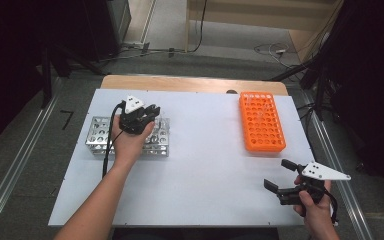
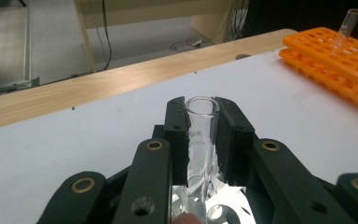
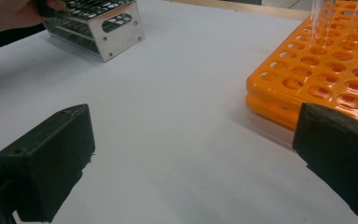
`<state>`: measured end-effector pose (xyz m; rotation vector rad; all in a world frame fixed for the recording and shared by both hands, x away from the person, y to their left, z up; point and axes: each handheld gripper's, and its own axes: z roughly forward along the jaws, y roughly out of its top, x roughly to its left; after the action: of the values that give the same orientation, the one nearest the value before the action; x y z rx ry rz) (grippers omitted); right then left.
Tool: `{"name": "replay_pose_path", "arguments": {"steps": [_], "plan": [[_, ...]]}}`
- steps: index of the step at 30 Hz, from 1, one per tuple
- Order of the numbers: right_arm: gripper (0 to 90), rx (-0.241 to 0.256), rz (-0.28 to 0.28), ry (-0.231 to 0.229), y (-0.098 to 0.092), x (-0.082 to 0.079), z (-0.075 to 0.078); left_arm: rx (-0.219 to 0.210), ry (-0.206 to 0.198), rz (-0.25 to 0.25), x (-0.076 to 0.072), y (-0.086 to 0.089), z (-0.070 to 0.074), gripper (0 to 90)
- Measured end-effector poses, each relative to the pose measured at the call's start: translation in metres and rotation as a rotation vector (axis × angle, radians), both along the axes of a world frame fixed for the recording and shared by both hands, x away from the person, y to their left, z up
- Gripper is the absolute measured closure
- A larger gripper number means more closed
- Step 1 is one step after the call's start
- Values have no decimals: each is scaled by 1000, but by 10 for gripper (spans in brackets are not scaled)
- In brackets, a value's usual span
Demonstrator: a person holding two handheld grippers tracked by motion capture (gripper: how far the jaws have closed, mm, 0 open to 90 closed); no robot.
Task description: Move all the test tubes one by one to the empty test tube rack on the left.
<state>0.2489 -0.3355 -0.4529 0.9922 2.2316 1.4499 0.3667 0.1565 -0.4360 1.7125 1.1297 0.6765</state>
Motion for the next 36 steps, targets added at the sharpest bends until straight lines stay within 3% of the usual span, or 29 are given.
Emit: {"name": "replay_pose_path", "arguments": {"steps": [12, 15, 17, 21, 25, 27, 36], "plan": [[0, -5, -6, 2, 0, 1, -1, 50, 120, -9, 4, -2, -2, 747], [0, -6, -6, 4, 0, 1, -1, 53, 135, -5, 4, -2, -1, 701], [0, -5, -5, 6, 0, 1, -1, 43, 133, 7, 4, -1, 0, 631], [0, -4, -4, 4, 0, 1, -1, -25, 124, -9, 1, 4, 4, 502], [0, -4, -4, 9, 1, 2, -1, -42, 96, -13, -7, 5, 8, 346], [0, -6, -5, 9, 1, 2, -1, -44, 73, -15, -13, 5, 10, 299], [0, -3, -30, 14, 2, 9, 4, -70, 36, -65, -43, 9, 15, 87]]}}
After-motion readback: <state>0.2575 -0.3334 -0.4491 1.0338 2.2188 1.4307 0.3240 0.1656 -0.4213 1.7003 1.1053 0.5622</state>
